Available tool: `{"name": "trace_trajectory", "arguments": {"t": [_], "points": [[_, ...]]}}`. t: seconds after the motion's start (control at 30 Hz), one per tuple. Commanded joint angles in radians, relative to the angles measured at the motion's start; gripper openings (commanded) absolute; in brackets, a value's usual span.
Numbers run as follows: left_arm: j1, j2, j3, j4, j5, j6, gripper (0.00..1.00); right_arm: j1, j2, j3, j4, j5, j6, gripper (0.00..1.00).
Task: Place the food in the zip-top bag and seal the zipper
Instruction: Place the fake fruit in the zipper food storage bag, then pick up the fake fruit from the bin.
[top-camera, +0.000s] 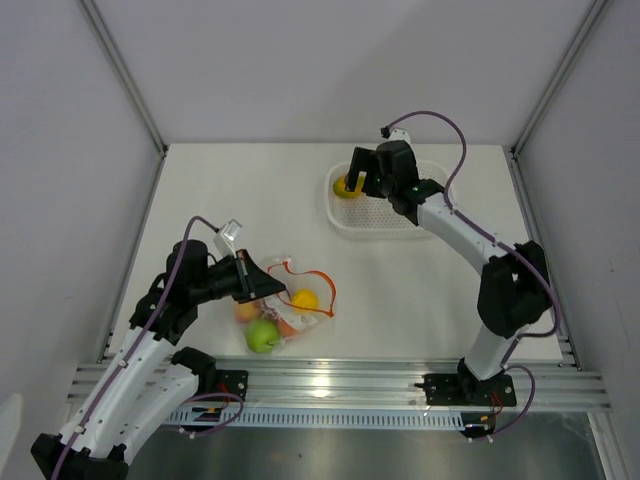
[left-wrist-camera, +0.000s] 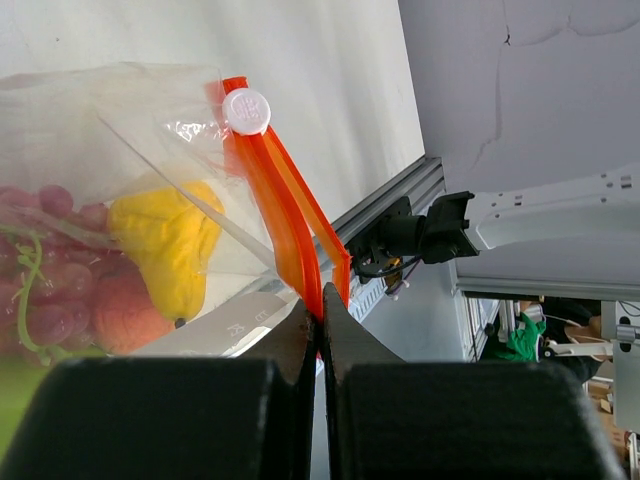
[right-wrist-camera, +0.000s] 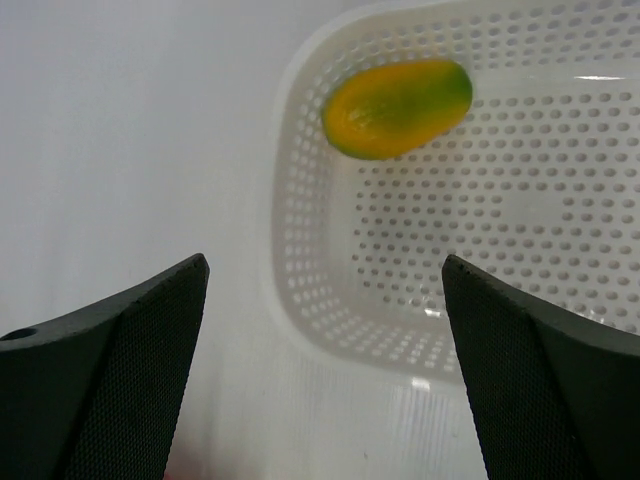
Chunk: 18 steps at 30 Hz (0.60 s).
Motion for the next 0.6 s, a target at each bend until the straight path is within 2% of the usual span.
{"name": "trace_trajectory", "arguments": {"t": [0.0, 0.17, 0.4, 0.57], "points": [[0.007, -0.027, -0.006, 0.009, 0.006, 0.005, 0.01, -0.071, 0.129, 0.131, -0.021, -0.011, 0.11, 0.99], [0.007, -0.038, -0.02, 0.009, 0.006, -0.003, 0.01, -0.117, 0.299, 0.281, -0.041, -0.034, 0.351, 1.0], [0.007, -0.043, -0.022, 0.006, 0.003, -0.002, 0.01, -0.157, 0.482, 0.402, -0.044, -0.109, 0.62, 0.99], [0.007, -0.041, -0.025, 0.009, 0.006, -0.002, 0.01, -0.168, 0.566, 0.427, -0.022, -0.16, 0.791, 0.99]]}}
